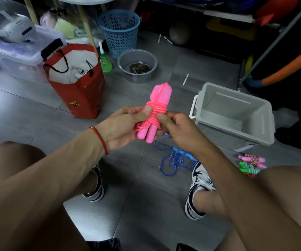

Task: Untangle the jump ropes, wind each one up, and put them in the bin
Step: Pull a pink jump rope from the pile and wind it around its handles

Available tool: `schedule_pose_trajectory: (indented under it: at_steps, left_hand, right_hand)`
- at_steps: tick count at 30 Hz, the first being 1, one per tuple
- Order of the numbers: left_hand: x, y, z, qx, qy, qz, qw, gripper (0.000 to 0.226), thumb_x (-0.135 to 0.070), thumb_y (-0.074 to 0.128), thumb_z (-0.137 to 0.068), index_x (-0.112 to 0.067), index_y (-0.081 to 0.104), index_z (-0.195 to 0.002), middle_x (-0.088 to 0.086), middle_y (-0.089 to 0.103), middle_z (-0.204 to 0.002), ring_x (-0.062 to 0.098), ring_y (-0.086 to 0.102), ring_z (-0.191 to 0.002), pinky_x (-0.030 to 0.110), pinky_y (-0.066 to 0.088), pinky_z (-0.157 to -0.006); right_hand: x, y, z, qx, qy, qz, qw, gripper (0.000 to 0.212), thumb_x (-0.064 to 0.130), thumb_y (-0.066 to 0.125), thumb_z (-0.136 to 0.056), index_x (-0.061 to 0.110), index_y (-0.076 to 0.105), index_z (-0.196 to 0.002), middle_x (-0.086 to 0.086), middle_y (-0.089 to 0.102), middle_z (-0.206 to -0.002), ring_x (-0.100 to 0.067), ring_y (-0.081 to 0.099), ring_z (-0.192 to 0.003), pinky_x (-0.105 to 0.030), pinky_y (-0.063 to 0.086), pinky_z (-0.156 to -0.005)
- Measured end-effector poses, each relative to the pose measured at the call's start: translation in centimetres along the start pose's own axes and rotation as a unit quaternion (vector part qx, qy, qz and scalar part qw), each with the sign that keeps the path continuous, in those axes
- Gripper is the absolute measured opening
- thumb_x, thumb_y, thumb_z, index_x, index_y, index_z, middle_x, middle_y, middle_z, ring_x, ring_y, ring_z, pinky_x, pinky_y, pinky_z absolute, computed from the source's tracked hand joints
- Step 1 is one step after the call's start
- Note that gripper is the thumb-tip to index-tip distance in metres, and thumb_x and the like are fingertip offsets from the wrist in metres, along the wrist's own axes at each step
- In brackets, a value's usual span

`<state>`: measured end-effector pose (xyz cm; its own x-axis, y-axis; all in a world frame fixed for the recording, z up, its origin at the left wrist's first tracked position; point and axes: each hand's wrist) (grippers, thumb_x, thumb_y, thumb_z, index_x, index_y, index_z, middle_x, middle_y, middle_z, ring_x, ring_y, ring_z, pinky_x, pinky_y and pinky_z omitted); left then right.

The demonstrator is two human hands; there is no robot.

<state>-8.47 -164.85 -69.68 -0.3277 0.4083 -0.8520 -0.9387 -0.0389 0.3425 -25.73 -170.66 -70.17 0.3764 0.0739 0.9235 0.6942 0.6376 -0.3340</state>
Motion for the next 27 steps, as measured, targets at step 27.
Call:
schedule_pose_trajectory:
  at_steps: [27]
  left_hand:
    - [-0.3,0.8,-1.9,-0.13,0.092,-0.03,0.987,0.02,-0.008,0.065,-0.094,0.007,0.068,-0.081,0.024,0.06,-0.066,0.035,0.059,-0.056,0.044,0.052,-0.063]
  right_hand:
    - [-0.5,1.0,1.5,-0.138,-0.21,0.258,0.933,0.024,0.014,0.061,-0.093,0.009,0.068,-0.115,-0.005,0.064,-0.089,-0.022,0.064,-0.079,-0.041,0.052,-0.076]
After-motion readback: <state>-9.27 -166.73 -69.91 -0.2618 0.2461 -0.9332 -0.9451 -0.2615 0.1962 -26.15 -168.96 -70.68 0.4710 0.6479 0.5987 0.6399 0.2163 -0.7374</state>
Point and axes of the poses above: each hand's wrist, its own z-axis away from the middle knuckle, its own y-axis out of the palm, x = y × z
